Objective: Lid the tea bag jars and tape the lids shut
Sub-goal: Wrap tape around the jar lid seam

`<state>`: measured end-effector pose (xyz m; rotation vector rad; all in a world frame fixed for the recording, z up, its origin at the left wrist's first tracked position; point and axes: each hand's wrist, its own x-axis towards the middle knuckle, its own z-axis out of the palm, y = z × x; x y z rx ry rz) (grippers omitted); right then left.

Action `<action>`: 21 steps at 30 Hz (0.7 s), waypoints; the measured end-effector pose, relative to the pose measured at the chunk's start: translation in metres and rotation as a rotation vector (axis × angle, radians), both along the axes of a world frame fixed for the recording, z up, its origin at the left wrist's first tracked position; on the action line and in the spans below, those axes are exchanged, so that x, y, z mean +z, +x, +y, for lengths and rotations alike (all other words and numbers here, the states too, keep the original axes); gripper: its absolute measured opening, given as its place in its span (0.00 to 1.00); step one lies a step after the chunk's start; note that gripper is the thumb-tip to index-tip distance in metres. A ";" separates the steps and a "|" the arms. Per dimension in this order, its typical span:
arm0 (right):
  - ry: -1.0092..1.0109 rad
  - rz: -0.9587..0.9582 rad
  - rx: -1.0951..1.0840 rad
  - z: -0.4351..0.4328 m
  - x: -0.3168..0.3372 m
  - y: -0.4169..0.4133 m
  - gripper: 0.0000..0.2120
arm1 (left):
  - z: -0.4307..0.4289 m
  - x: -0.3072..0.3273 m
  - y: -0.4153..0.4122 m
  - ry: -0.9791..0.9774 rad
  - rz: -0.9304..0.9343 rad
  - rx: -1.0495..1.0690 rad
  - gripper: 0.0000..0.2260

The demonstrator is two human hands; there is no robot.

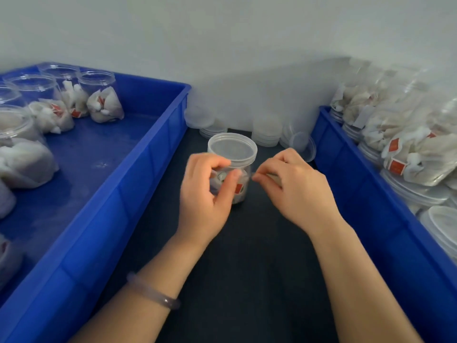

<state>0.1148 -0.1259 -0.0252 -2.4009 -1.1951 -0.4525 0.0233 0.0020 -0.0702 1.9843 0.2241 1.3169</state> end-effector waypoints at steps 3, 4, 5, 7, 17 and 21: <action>-0.081 0.043 -0.021 0.006 0.005 0.012 0.12 | 0.019 0.005 0.012 0.013 0.090 -0.016 0.33; -0.094 0.058 -0.012 0.008 0.005 0.014 0.12 | 0.023 0.006 0.016 -0.035 0.175 -0.085 0.38; -0.094 0.074 -0.001 0.010 0.004 0.016 0.12 | 0.026 0.005 0.020 -0.081 0.247 -0.154 0.40; -0.075 0.105 0.008 0.011 0.001 0.020 0.11 | 0.031 0.001 0.029 -0.117 0.308 -0.232 0.41; -0.070 0.103 0.047 0.012 -0.002 0.025 0.10 | 0.030 -0.009 0.040 -0.168 0.182 -0.220 0.32; -0.062 0.105 0.049 0.013 -0.001 0.025 0.12 | 0.032 -0.011 0.041 -0.160 0.172 -0.211 0.31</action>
